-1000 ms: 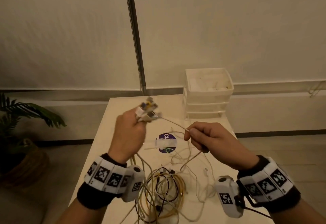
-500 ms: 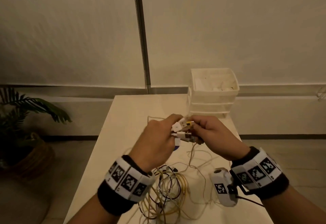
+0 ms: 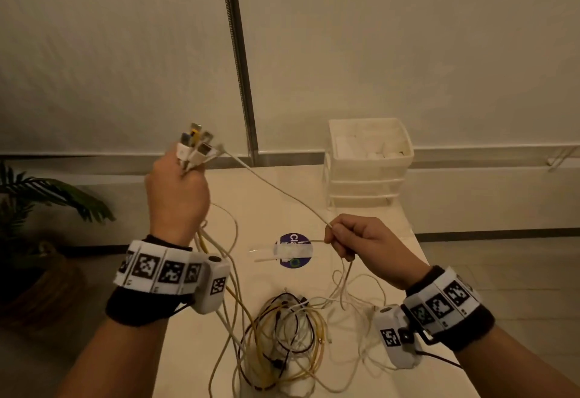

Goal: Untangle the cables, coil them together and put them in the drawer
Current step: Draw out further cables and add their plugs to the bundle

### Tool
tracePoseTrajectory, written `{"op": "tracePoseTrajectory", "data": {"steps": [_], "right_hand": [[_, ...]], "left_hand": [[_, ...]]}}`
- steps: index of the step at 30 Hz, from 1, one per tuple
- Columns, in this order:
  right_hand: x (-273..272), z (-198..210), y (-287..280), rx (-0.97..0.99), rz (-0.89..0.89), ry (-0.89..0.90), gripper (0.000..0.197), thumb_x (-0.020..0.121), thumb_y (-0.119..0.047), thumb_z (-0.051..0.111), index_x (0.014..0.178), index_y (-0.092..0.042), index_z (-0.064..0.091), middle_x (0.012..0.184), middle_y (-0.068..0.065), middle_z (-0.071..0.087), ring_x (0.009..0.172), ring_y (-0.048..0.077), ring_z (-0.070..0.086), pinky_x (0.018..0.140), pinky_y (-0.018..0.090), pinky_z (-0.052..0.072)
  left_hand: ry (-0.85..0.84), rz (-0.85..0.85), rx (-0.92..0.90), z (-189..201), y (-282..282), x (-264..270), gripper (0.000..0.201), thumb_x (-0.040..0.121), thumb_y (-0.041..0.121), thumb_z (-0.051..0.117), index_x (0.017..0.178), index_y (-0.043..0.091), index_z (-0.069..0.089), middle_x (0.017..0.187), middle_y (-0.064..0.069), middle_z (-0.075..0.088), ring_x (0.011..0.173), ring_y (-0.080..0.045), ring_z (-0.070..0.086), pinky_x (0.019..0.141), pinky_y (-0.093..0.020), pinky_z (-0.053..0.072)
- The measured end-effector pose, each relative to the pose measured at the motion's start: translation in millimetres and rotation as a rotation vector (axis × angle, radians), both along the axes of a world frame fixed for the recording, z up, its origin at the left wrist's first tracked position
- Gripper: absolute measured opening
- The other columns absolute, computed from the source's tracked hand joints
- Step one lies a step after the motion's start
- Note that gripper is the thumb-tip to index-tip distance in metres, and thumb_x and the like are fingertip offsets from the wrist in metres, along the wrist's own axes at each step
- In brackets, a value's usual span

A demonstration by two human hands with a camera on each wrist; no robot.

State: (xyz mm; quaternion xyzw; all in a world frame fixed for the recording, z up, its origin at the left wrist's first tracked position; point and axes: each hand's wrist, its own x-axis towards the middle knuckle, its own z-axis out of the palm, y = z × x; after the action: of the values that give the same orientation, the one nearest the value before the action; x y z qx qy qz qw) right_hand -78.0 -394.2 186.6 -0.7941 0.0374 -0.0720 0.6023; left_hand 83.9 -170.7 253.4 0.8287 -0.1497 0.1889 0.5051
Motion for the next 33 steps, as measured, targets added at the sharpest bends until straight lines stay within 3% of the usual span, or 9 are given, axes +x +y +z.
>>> {"op": "tracePoseTrajectory", "data": {"steps": [3, 6, 8, 11, 13, 17, 24, 27, 33], "right_hand": [[0.4, -9.6, -3.1, -0.01, -0.019, 0.031, 0.028, 0.102, -0.008, 0.041, 0.085, -0.005, 0.064, 0.059, 0.0, 0.049, 0.057, 0.014, 0.041, 0.058, 0.025, 0.037], [3.0, -14.1, -1.4, 0.002, -0.047, 0.034, 0.029, 0.102, -0.007, 0.04, 0.084, -0.005, 0.063, 0.058, 0.0, 0.046, 0.056, 0.013, 0.039, 0.058, 0.027, 0.035], [7.2, -11.6, 2.2, -0.01, -0.049, 0.023, 0.03, 0.102, -0.008, 0.041, 0.083, -0.009, 0.064, 0.057, -0.003, 0.046, 0.056, 0.013, 0.038, 0.057, 0.029, 0.033], [13.9, 2.3, 11.3, -0.008, -0.014, -0.033, 0.027, 0.099, -0.011, 0.044, 0.083, -0.01, 0.066, 0.057, -0.008, 0.05, 0.055, 0.01, 0.039, 0.057, 0.029, 0.033], [15.3, 11.9, 15.4, -0.03, -0.005, -0.051, 0.028, 0.095, -0.009, 0.045, 0.086, -0.017, 0.07, 0.06, -0.007, 0.054, 0.057, 0.013, 0.038, 0.056, 0.025, 0.035], [14.6, 13.5, 12.2, -0.069, 0.015, -0.051, 0.027, 0.096, -0.003, 0.043, 0.088, -0.011, 0.067, 0.062, -0.003, 0.056, 0.059, 0.014, 0.044, 0.059, 0.03, 0.039], [16.8, 10.4, 8.4, 0.012, 0.058, -0.061, 0.025, 0.1, -0.004, 0.042, 0.098, -0.011, 0.065, 0.067, -0.002, 0.057, 0.063, 0.011, 0.05, 0.064, 0.023, 0.045], [18.4, 1.8, 4.8, 0.012, 0.061, -0.026, 0.022, 0.1, -0.004, 0.042, 0.094, -0.007, 0.063, 0.065, -0.003, 0.056, 0.061, 0.01, 0.049, 0.062, 0.024, 0.044], [9.1, -18.0, -6.1, -0.031, 0.013, 0.027, 0.023, 0.099, -0.013, 0.044, 0.087, -0.008, 0.063, 0.059, -0.004, 0.048, 0.058, 0.016, 0.038, 0.056, 0.028, 0.033]], "left_hand": [[0.044, 0.067, -0.063, -3.9, 11.0, 7.0, 0.013, 0.092, 0.01, 0.051, 0.091, 0.008, 0.064, 0.075, 0.0, 0.057, 0.082, -0.036, 0.059, 0.062, -0.035, 0.042], [-0.056, 0.013, 0.042, -0.9, 4.8, -17.7, 0.037, 0.095, 0.001, 0.048, 0.128, 0.015, 0.059, 0.086, 0.007, 0.057, 0.076, -0.002, 0.059, 0.06, -0.009, 0.041], [-0.161, -0.213, 0.169, -6.4, -9.8, -40.7, 0.062, 0.09, -0.007, 0.045, 0.143, 0.024, 0.047, 0.083, 0.015, 0.058, 0.069, 0.013, 0.057, 0.061, 0.0, 0.041], [-0.089, -0.587, 0.362, -28.0, -38.4, -62.4, 0.068, 0.081, -0.007, 0.045, 0.136, 0.031, 0.056, 0.093, 0.006, 0.074, 0.077, -0.004, 0.068, 0.074, -0.025, 0.055], [-0.026, -0.651, 0.416, -40.0, -50.3, -67.4, 0.051, 0.077, 0.004, 0.042, 0.118, 0.026, 0.064, 0.087, -0.001, 0.074, 0.073, -0.018, 0.065, 0.068, -0.034, 0.053], [-0.082, -0.599, 0.452, -41.7, -53.5, -64.2, 0.019, 0.075, 0.012, 0.038, 0.084, 0.022, 0.051, 0.068, -0.007, 0.064, 0.061, -0.027, 0.055, 0.055, -0.037, 0.043], [-0.164, -0.37, 0.301, -18.3, -42.2, -35.2, 0.023, 0.087, 0.001, 0.044, 0.083, 0.014, 0.062, 0.062, 0.004, 0.059, 0.056, -0.01, 0.052, 0.054, -0.023, 0.04], [-0.177, -0.176, 0.239, -1.1, -32.1, -29.5, 0.031, 0.089, -0.009, 0.044, 0.078, 0.019, 0.051, 0.06, 0.016, 0.043, 0.053, -0.005, 0.047, 0.052, -0.011, 0.034], [-0.132, 0.053, 0.141, 17.2, 1.4, -1.8, 0.022, 0.091, -0.005, 0.044, 0.077, 0.008, 0.054, 0.063, 0.006, 0.043, 0.059, -0.018, 0.041, 0.058, -0.037, 0.033]]}}
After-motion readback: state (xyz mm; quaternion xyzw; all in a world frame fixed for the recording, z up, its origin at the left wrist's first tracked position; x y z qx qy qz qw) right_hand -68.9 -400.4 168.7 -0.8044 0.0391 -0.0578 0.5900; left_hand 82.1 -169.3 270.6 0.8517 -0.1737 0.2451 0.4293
